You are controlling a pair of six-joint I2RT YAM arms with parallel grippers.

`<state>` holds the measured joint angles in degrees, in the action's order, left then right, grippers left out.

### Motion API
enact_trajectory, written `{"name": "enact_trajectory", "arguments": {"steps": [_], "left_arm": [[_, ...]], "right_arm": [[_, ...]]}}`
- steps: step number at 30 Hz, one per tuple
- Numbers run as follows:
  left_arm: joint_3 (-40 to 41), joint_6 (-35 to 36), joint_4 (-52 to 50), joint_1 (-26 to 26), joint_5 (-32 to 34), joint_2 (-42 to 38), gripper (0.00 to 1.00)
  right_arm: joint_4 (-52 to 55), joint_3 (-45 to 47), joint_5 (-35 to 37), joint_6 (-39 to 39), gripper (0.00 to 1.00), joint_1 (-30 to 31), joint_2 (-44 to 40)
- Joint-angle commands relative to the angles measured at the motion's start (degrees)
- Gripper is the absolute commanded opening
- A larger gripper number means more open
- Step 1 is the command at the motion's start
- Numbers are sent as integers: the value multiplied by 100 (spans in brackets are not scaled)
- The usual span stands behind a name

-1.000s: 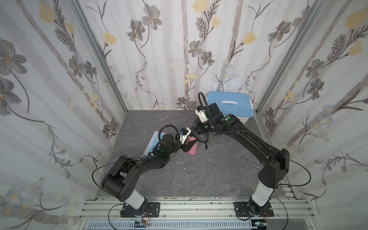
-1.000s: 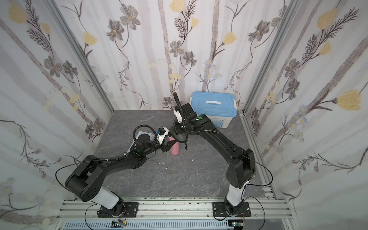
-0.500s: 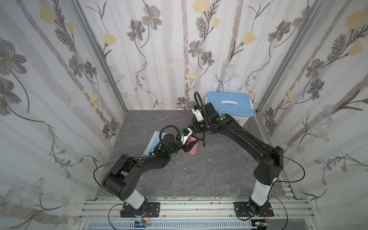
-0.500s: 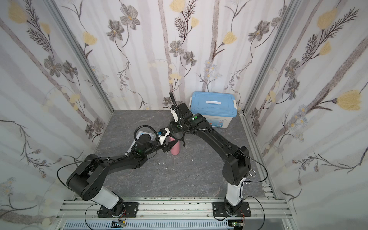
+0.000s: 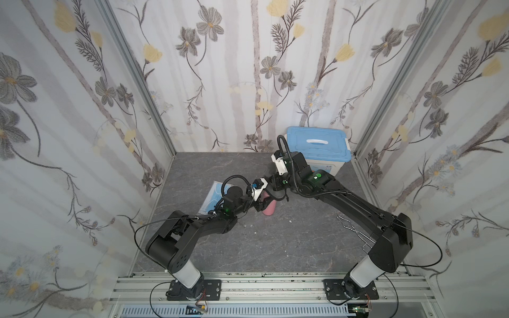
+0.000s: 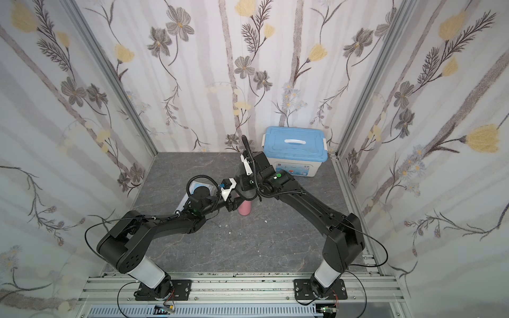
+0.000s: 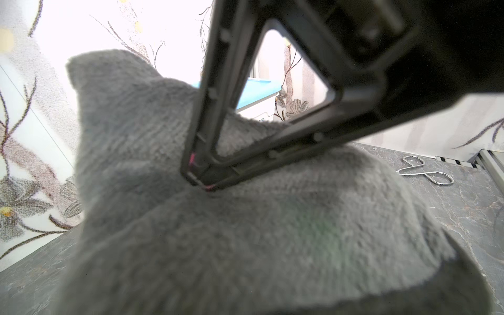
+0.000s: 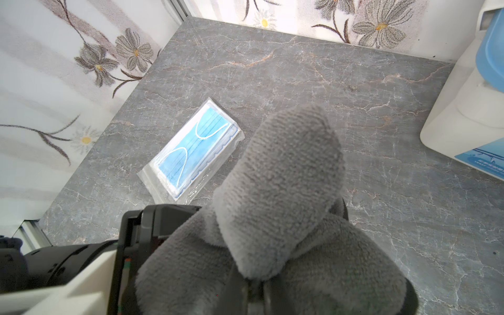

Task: Wipe the surface of the thermos
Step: Wipe the dirt from the surface of the thermos.

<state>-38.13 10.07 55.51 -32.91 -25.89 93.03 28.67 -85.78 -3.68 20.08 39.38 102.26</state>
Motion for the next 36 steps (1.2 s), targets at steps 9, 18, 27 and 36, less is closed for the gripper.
{"name": "enact_trajectory", "arguments": {"steps": [9, 18, 27, 36], "left_arm": [[33, -46, 371, 15, 23, -48, 33], [112, 36, 423, 11, -31, -73, 32], [41, -20, 321, 35, 66, -69, 32], [-28, -66, 283, 39, 58, -48, 32]], "right_arm": [[708, -151, -246, 150, 0, 53, 240], [790, -1070, -289, 67, 0, -9, 986], [696, -379, -240, 123, 0, -26, 435], [485, 731, -249, 304, 0, -9, -504]]}}
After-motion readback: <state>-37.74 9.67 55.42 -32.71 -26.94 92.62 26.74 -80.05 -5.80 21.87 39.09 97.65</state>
